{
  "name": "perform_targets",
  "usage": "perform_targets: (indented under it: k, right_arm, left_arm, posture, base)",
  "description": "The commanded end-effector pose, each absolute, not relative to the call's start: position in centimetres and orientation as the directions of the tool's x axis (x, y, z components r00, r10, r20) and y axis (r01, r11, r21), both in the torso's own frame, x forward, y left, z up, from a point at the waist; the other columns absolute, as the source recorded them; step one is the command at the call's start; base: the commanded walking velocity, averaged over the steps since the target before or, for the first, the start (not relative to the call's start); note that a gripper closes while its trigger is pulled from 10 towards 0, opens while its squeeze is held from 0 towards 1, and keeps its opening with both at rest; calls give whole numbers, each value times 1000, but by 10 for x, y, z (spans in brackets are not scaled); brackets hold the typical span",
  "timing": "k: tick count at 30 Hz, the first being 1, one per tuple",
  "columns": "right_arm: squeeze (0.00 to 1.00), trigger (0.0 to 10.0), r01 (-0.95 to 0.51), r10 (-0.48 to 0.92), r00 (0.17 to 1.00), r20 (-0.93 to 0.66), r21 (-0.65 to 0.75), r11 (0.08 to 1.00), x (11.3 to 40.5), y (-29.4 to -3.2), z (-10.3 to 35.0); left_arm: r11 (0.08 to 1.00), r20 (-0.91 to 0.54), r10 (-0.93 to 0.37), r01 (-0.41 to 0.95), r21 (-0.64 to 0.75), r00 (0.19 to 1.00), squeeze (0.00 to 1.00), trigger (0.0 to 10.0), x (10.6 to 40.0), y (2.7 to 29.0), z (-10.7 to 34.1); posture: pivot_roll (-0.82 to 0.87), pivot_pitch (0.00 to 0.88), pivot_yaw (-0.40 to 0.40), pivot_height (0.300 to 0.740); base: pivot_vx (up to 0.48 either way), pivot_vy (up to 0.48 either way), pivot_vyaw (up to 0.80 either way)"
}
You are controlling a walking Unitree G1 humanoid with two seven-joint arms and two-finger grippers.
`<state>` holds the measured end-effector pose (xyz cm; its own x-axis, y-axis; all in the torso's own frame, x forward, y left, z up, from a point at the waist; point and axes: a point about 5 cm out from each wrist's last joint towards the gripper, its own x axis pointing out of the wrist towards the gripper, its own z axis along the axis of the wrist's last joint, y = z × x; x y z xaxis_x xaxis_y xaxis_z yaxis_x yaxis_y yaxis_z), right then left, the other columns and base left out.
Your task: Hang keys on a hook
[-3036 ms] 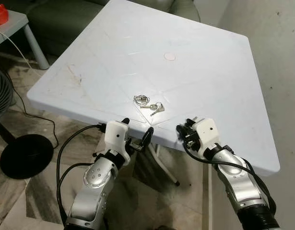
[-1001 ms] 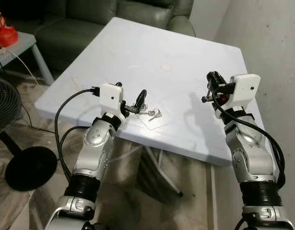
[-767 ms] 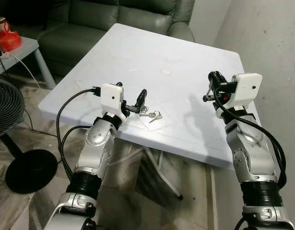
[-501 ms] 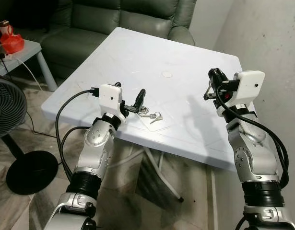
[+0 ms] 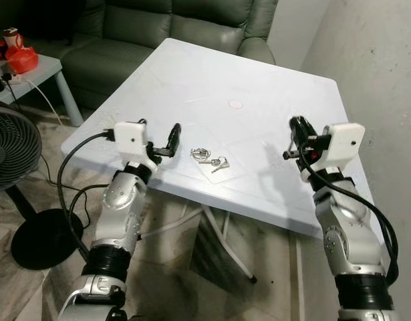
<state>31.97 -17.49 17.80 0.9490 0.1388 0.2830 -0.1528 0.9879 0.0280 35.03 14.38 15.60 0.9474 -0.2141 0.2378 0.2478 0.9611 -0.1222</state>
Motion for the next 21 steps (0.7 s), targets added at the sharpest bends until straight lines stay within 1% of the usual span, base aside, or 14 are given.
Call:
perform_targets:
  k: [1,8,19,21]
  right_arm:
    - [0,10000,-110,95,951,296,36,993,316,-182,179]
    - [0,10000,-42,33,972,231,38,998,308,-189,159]
    - [0,10000,6,-11,977,212,22,1000,309,-194,159]
    - [0,10000,8,-12,976,216,20,1000,309,-193,159]
  left_arm:
    - [962,230,-201,236,-136,952,0,10000,349,147,153]
    - [968,179,-170,199,-156,969,0,10000,351,156,145]
    - [969,177,-166,194,-154,970,0,10000,358,155,151]
    - [968,175,-166,194,-158,970,0,10000,358,155,150]
  posture:
    - [2,30,-91,711]
    - [-3,15,-75,711]
    - [-13,5,-62,711]
    - [-13,5,-62,711]
  base:
    - [0,0,0]
    - [0,0,0]
    - [0,0,0]
    - [0,0,-594]
